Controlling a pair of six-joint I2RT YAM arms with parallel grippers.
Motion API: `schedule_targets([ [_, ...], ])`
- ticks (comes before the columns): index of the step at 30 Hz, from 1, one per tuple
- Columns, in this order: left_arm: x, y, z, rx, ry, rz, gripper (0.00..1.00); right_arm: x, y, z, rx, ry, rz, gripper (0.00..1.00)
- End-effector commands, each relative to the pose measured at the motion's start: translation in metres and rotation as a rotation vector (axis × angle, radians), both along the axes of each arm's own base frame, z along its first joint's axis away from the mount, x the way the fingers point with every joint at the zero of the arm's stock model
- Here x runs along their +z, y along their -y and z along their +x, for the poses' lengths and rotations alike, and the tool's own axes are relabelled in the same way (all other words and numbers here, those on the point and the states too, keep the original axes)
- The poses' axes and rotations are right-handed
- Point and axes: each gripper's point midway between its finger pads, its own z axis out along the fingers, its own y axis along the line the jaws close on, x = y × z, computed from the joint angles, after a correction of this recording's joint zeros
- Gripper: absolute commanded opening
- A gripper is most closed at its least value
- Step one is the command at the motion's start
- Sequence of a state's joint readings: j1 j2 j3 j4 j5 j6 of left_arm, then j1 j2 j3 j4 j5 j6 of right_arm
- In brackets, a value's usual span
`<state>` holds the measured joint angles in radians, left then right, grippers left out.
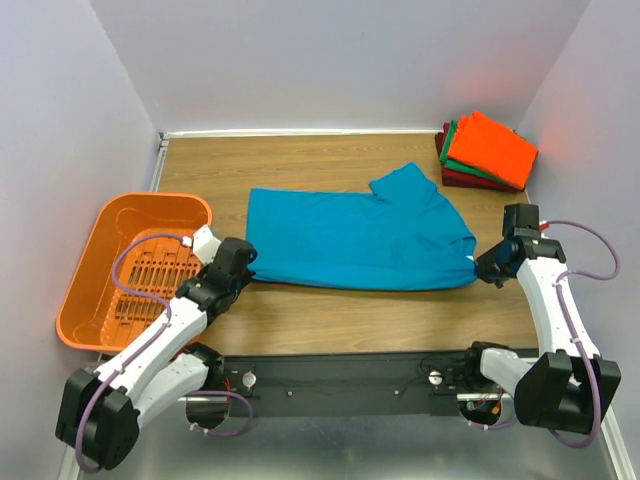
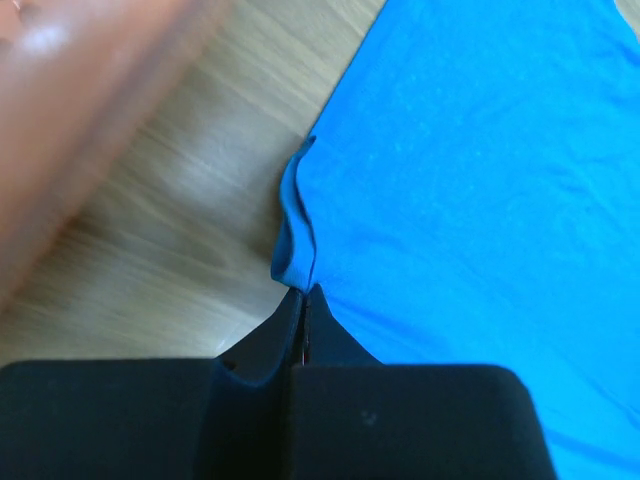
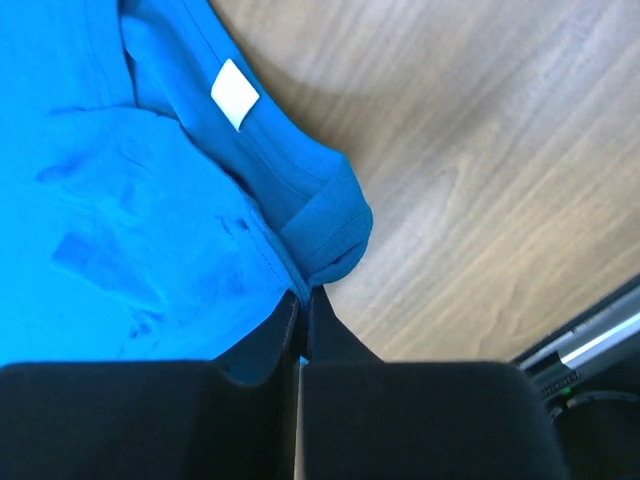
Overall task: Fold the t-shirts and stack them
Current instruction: Fold the tshirt
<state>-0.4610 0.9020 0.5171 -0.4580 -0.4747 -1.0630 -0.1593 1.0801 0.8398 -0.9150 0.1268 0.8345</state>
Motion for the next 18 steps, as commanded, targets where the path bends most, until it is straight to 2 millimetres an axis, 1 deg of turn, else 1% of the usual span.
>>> schedule_targets([
  [1, -0.007, 0.006, -0.015, -0.004, -0.01, -0.077, 0.0, -0.006, 0.001, -0.018, 0.012, -0.054, -0.008, 0.2],
  [2, -0.002, 0.008, -0.015, -0.013, 0.011, -0.094, 0.04, -0.005, 0.001, -0.017, 0.023, -0.056, -0.004, 0.41],
  [3, -0.001, 0.009, -0.015, -0.021, 0.016, -0.101, 0.12, -0.004, -0.002, -0.015, 0.038, -0.053, 0.011, 0.56],
  [4, 0.003, 0.013, -0.014, -0.035, 0.029, -0.117, 0.2, -0.003, -0.004, -0.014, 0.061, -0.053, 0.012, 0.67],
  [5, 0.01, 0.014, -0.014, -0.05, 0.05, -0.127, 0.33, 0.001, -0.004, -0.011, 0.07, -0.038, 0.013, 0.83],
  [7, 0.025, 0.018, -0.01, -0.072, 0.093, -0.143, 0.48, 0.006, -0.005, -0.006, 0.085, -0.013, 0.012, 0.94],
  [8, 0.034, 0.02, -0.006, -0.086, 0.122, -0.143, 0.58, 0.009, -0.005, 0.001, 0.094, 0.019, 0.011, 1.0],
  [9, 0.048, 0.023, -0.003, -0.119, 0.159, -0.137, 0.6, 0.013, -0.011, 0.006, 0.121, 0.055, 0.034, 1.0],
  [11, 0.063, 0.027, 0.003, -0.143, 0.198, -0.139, 0.62, 0.016, -0.019, 0.017, 0.184, 0.111, 0.063, 1.0],
  [12, 0.069, 0.029, 0.006, -0.171, 0.214, -0.122, 0.62, 0.023, -0.029, 0.034, 0.235, 0.195, 0.101, 1.0],
  [13, 0.083, 0.035, 0.012, -0.19, 0.258, -0.14, 0.62, 0.019, -0.033, 0.037, 0.263, 0.216, 0.117, 1.0],
  [14, 0.089, 0.036, 0.016, -0.198, 0.277, -0.137, 0.62, 0.018, -0.037, 0.043, 0.281, 0.246, 0.133, 1.0],
  [15, 0.094, 0.04, 0.023, -0.208, 0.286, -0.128, 0.62, 0.023, -0.045, 0.059, 0.325, 0.319, 0.162, 1.0],
  [16, 0.102, 0.039, 0.03, -0.208, 0.31, -0.107, 0.62, 0.018, -0.047, 0.064, 0.334, 0.334, 0.17, 1.0],
  [17, 0.104, 0.04, 0.036, -0.204, 0.311, -0.09, 0.62, 0.022, -0.047, 0.077, 0.346, 0.379, 0.163, 1.0],
  [18, 0.097, 0.041, 0.044, -0.201, 0.276, -0.058, 0.62, 0.021, -0.047, 0.082, 0.351, 0.387, 0.168, 1.0],
])
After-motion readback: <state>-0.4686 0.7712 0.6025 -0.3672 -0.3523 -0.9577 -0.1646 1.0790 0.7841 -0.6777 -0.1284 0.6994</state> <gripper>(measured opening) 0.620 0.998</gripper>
